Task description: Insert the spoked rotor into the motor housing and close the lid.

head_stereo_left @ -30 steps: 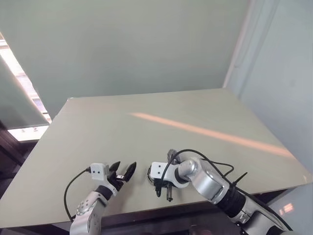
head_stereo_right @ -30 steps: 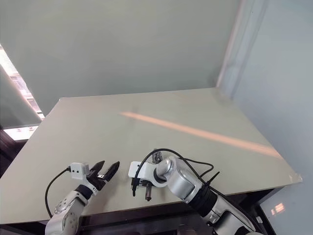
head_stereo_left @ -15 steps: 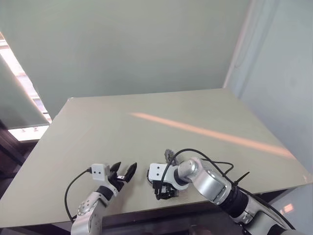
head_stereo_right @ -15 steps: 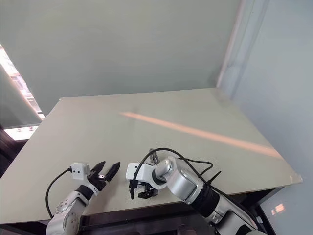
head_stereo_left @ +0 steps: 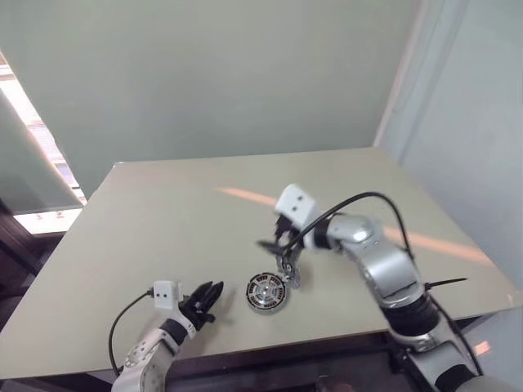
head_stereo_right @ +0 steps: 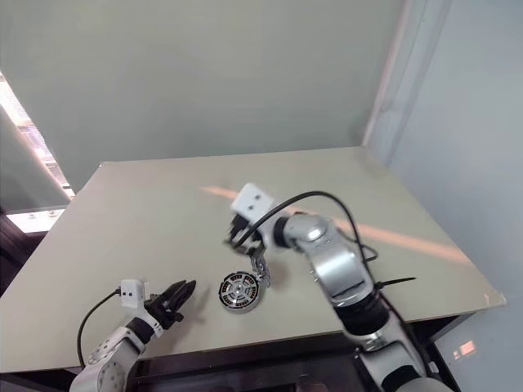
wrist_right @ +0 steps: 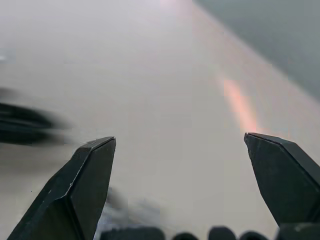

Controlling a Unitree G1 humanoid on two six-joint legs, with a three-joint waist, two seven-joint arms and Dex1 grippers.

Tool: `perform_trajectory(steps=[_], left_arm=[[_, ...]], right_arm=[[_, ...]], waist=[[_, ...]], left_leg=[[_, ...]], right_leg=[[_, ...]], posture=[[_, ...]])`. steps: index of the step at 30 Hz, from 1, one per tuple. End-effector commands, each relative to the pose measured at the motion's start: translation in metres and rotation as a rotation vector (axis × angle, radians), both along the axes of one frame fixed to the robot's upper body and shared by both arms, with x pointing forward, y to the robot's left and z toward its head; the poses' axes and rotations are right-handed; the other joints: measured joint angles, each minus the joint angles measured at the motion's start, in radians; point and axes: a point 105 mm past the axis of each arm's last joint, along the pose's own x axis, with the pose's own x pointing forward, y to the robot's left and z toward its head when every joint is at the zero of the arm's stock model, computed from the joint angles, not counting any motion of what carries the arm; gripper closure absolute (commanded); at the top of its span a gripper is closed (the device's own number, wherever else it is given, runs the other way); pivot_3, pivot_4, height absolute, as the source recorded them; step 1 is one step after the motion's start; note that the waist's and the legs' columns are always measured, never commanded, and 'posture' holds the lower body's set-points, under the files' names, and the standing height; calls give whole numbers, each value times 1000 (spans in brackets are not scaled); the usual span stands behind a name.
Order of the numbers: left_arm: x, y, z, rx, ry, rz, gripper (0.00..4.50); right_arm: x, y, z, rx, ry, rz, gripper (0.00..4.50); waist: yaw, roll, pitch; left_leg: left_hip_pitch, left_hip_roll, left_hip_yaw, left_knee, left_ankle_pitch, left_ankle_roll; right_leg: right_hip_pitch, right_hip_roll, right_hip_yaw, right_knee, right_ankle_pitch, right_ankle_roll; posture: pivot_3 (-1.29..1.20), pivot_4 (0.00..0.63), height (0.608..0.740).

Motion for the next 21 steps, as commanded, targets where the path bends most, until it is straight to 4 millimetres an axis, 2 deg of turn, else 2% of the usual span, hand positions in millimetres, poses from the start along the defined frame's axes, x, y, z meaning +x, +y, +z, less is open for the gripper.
perform_trajectory(steps=[1, 2, 5, 9, 12, 16, 21], left_arm=[[0, -13, 13, -29, -12, -84, 4187], [0, -12, 13, -28, -10, -83, 4482], [1, -11, 14, -20, -18, -76, 4482], [2, -11, 15, -9, -26, -76, 4482], [2, -10, 16, -3, -30, -76, 4482], [2, -9, 17, 2, -33, -78, 4482], [2, -9, 18, 5, -36, -79, 4482]], right_arm=[[18, -28, -5, -103, -65, -108, 0], [20, -34, -11, -133, -56, -121, 0], [18, -43, -37, -197, 19, -103, 0], [2, -32, -63, -218, 107, 8, 0], [-9, -18, -71, -187, 144, 86, 0], [-26, 12, -70, -56, 214, 183, 0], [-36, 39, -79, 16, 268, 237, 0]], waist=[[-1, 0, 1], [-1, 1, 1], [-3, 0, 1], [-2, 1, 1], [-2, 1, 1], [-2, 0, 0], [-2, 0, 0]], left_leg=[[-1, 0, 0, -1, 0, 0], [-1, 0, 1, -1, 0, 0], [-6, 1, 1, -2, 0, 0], [-11, 2, 1, -2, 0, 0], [-13, 1, 1, -1, 0, 0], [-14, 1, 1, 1, 0, 0], [-14, 1, 0, 1, 0, 0]], right_leg=[[-1, 0, 1, 0, 0, 0], [-2, 0, 1, 0, 0, 0], [-8, 2, 1, 1, 0, -1], [-12, 3, 1, 2, 0, 0], [-13, 3, 1, 2, 0, 0], [-13, 2, 1, 2, 0, 0], [-13, 3, 1, 3, 1, 0]], posture=[[0, 0, 740], [0, 0, 740], [0, 0, 740], [0, 0, 740], [0, 0, 740], [0, 0, 740], [0, 0, 740]])
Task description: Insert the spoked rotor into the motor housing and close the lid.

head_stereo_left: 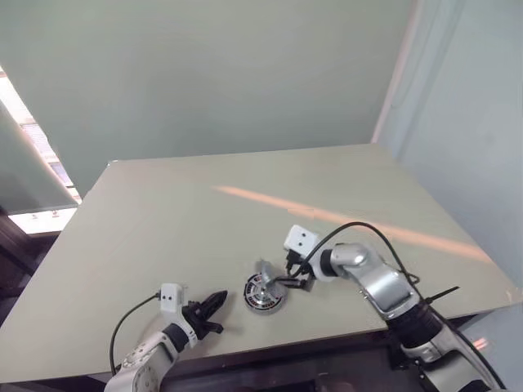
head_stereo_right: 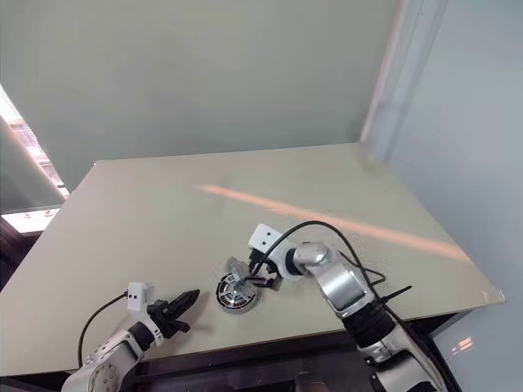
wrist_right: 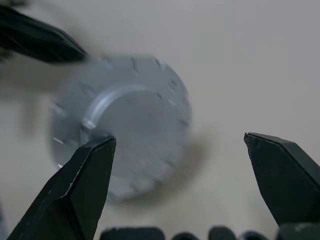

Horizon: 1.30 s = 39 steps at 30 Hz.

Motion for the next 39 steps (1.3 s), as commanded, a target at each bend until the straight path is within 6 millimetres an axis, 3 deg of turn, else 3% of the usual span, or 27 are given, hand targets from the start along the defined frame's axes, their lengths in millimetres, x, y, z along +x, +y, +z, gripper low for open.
perform_trajectory(steps=[1, 7, 21, 27, 32, 39], left_arm=[[6, 0, 16, 16, -65, -12, 4482], [6, -1, 18, 20, -74, -12, 4482], [6, -1, 18, 21, -75, -19, 4482], [4, -4, 20, 11, -64, -61, 4482], [-12, -10, 18, -26, 18, -146, 4482], [-12, -5, 21, -19, 12, -122, 4482]], right_arm=[[-4, 18, 4, 56, -4, 39, 0], [3, 22, -4, 110, 32, 36, 0], [0, 2, 11, 366, 229, 152, 0], [0, 3, -1, 336, 212, 195, 0], [6, 5, -8, 315, 182, 199, 0], [8, 4, -23, 239, 156, 227, 0]], waist=[[0, 0, 0], [0, 0, 0], [0, 0, 0], [0, 0, 0], [-2, 0, 0], [-1, 0, 0]], left_leg=[[0, 0, 0, 0, 0, 0], [0, 0, 0, 0, 0, 0], [1, 0, 0, 1, 0, 0], [1, 0, 0, 1, 0, 0], [1, 0, 0, 1, 0, 0], [1, 0, 0, 2, 0, 0]], right_leg=[[0, 0, 0, 0, 0, 0], [0, 0, 0, 0, 0, 0], [1, 0, 0, 1, 0, 0], [1, 0, 0, 1, 1, 0], [1, 0, 0, 2, 1, 0], [1, 0, 0, 3, 1, 0]], posture=[[0, 0, 740], [0, 0, 740], [0, 0, 740], [0, 0, 740], [0, 0, 740], [0, 0, 740]])
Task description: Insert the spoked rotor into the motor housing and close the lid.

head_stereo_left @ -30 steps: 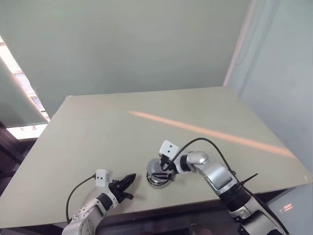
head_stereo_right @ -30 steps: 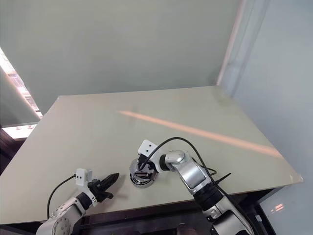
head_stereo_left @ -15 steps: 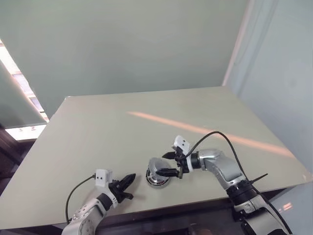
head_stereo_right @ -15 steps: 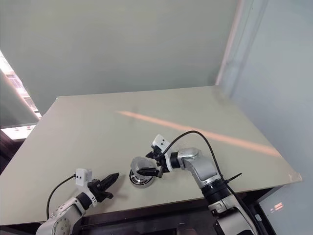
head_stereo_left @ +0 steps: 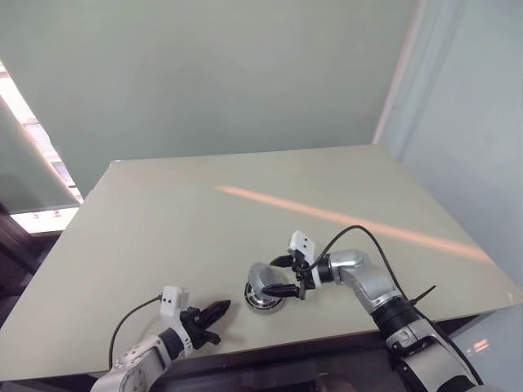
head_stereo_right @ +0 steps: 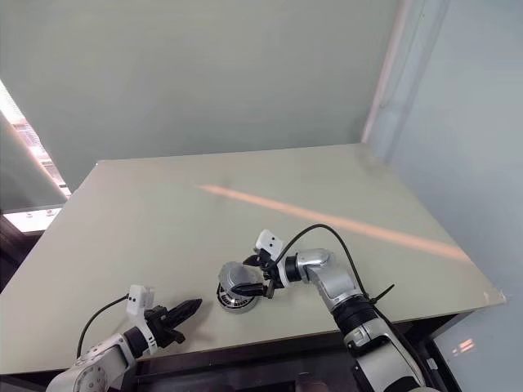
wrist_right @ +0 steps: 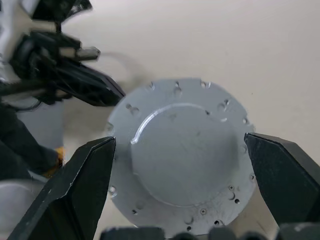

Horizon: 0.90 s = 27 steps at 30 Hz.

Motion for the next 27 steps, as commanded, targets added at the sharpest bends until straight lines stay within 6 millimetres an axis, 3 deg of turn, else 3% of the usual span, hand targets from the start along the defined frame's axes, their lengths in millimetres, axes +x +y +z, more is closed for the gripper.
perform_trajectory(steps=[1, 5, 8, 10, 17, 27], left_arm=[[5, 1, 15, 2, -60, -2, 4482], [5, 4, 16, 11, -66, 11, 4482], [5, 5, 16, 13, -69, 17, 4500], [5, 5, 16, 13, -70, 18, 4500], [5, 4, 16, 15, -72, 17, 4500], [7, 2, 15, 12, -74, 14, 4500]], right_arm=[[4, 6, 10, 3, -67, 42, 0], [3, 8, 8, 10, -63, 53, 0], [3, 10, 8, 12, -64, 62, 585], [3, 11, 9, 14, -71, 67, 1241], [2, 14, 10, -20, -83, 94, 1279], [1, 15, 2, -211, -95, 151, 1279]], waist=[[0, 0, 0], [0, 0, 0], [-1, 0, 0], [-1, 0, 0], [-1, 0, 0], [0, 0, 0]], left_leg=[[0, 0, 0, 0, 0, 0], [0, 0, 0, 1, 0, 0], [1, 0, 0, 1, 0, 0], [1, 0, 0, 1, 0, 0], [1, 0, 0, 1, 0, 0], [2, 0, 0, 1, 0, 0]], right_leg=[[0, 0, 0, 0, 0, 0], [0, 0, 0, 1, 0, 0], [0, 0, 0, 2, 0, 0], [0, 0, 0, 2, 0, 0], [1, 0, 0, 2, 0, 0], [1, 0, 0, 3, 0, 0]], posture=[[0, 0, 740], [0, 0, 740], [0, 0, 740], [0, 0, 740], [0, 0, 740], [0, 0, 740]])
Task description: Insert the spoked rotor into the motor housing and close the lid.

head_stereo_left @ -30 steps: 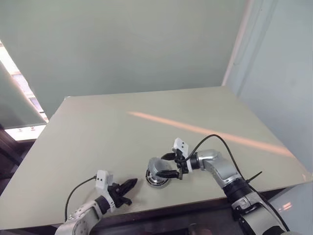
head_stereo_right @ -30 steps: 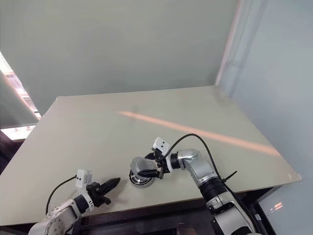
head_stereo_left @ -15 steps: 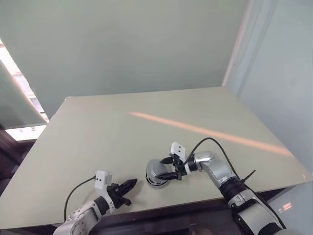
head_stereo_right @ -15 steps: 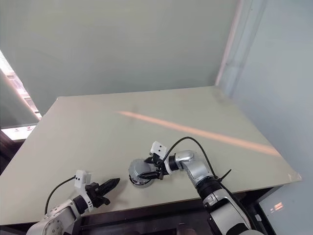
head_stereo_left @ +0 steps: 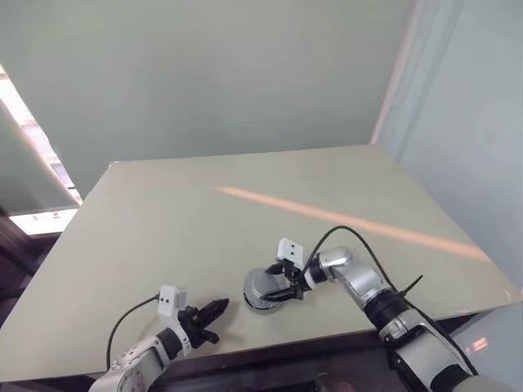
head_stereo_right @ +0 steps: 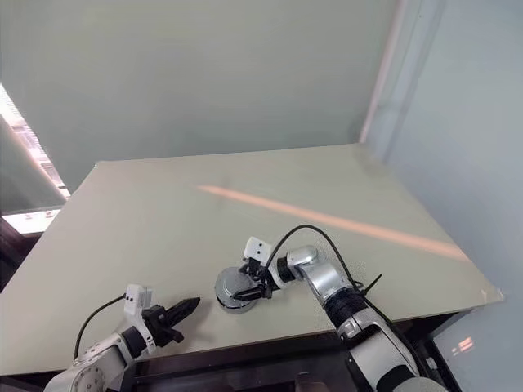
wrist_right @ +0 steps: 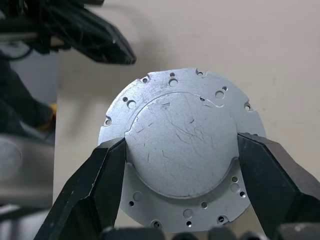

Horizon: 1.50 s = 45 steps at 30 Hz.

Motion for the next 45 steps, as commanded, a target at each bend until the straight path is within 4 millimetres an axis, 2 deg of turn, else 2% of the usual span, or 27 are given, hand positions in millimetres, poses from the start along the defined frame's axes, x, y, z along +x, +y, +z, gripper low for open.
perform_trajectory(steps=[1, 7, 13, 23, 36, 45], left_arm=[[6, -1, 12, 2, -60, -1, 4500], [5, -3, 9, -7, -57, 6, 4500], [3, -5, 7, -14, -55, 12, 4500], [2, -7, 5, -20, -51, 12, 4500], [5, -10, 4, -28, -54, 9, 4500], [3, -10, 4, -29, -55, 15, 4500]], right_arm=[[3, 5, 7, -55, -37, 25, 1279], [4, 7, -1, -137, -31, 8, 1279], [0, 8, -5, -182, -23, 3, 1279], [-7, 6, -19, -263, 13, -46, 1279], [-7, 6, -21, -316, 38, -104, 1279], [-10, 4, -32, -387, 31, -104, 1279]], waist=[[0, 0, 0], [-1, 0, 0], [-1, 0, 0], [-1, 0, 0], [-1, 0, 0], [-2, 1, -2]], left_leg=[[0, 0, 0, 0, 0, 0], [3, 0, 0, 0, 0, 0], [13, 0, 0, 0, 0, 0], [13, 0, 0, -1, 0, 0], [14, 0, -1, -1, 0, 0], [14, 1, -1, -1, 0, 0]], right_leg=[[0, 0, 0, 0, 0, 0], [2, 0, 0, 0, 0, 0], [13, 0, 0, -1, -2, -2], [13, 0, 0, -1, -2, -2], [13, 0, -1, -1, -2, -2], [13, 0, -1, -1, -2, -2]], posture=[[0, 0, 740], [0, 0, 740], [0, 0, 740], [0, 0, 740], [0, 0, 740], [0, 0, 740]])
